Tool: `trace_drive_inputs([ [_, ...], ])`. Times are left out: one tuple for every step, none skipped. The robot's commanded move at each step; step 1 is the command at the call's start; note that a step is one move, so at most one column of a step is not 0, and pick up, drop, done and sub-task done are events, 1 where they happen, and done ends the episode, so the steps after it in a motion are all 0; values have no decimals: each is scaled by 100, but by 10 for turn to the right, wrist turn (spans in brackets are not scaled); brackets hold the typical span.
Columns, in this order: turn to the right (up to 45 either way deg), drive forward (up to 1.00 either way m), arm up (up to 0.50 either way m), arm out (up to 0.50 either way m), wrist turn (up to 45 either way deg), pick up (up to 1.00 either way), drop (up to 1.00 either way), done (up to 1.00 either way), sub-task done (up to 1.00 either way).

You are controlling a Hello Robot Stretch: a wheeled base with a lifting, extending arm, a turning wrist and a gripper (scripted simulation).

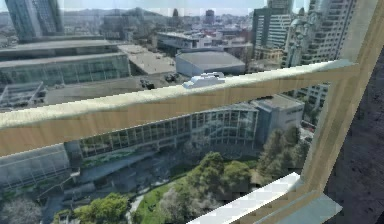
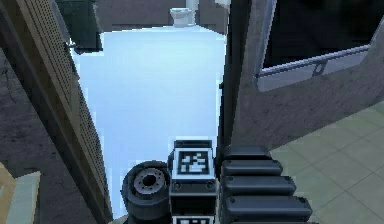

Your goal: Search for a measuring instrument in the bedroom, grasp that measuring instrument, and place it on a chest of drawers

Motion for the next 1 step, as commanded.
trace_drive_inputs([
  [450,0,0,0,0,0,0,0,0],
])
